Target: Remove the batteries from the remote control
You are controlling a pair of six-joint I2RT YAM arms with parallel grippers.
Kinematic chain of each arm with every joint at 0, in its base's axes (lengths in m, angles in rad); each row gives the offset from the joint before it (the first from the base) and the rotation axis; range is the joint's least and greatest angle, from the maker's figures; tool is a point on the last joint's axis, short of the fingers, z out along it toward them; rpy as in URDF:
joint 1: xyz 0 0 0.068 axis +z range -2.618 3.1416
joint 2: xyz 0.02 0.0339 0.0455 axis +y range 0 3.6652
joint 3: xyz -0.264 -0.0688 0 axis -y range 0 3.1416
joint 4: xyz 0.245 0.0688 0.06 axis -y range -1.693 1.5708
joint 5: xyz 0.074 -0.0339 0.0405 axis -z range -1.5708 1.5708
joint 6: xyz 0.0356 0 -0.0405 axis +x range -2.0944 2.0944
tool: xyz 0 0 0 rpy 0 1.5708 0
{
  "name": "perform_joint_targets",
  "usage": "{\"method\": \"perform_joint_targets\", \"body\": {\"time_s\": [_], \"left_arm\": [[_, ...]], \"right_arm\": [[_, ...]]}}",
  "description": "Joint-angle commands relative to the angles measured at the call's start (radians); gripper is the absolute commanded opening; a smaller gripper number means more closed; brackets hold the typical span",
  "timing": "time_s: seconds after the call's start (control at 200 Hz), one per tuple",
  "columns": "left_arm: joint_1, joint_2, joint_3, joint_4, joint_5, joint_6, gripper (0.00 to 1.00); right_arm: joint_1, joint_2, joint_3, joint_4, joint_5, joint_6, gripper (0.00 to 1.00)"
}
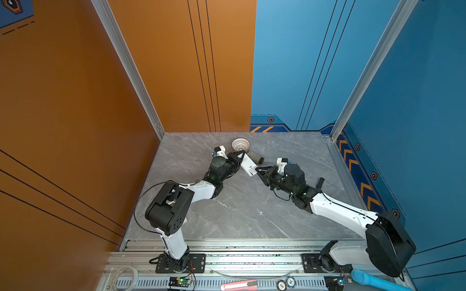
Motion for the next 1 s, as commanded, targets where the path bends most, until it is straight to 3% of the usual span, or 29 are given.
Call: {"method": "perform_joint_targets", "body": {"time_s": [0.0, 0.175, 0.546, 0.801, 0.991], "left_arm": [[0.001, -0.011, -0.002, 0.02, -0.015, 0.021, 0.0], [-0.002, -0.005, 0.001, 0.02, -0.014, 0.024, 0.0], [0.001, 0.001, -0.014, 0.016, -0.016, 0.042, 0.0], [-0.001, 0.019, -0.041, -0.002, -0.018, 0.065, 0.0], [-0.007, 0.047, -0.077, 0.04, -0.006, 0.102, 0.0]], "right_arm": [[-0.002, -0.002, -0.013, -0.008, -0.017, -0.021, 0.2], [-0.007, 0.02, -0.02, 0.014, -0.028, -0.01, 0.12], [-0.021, -0.034, -0.002, -0.029, -0.021, -0.02, 0.04], [-0.059, -0.137, 0.039, -0.278, -0.013, -0.061, 0.0], [-0.106, -0.076, 0.141, -0.71, 0.018, -0.184, 0.0]]}}
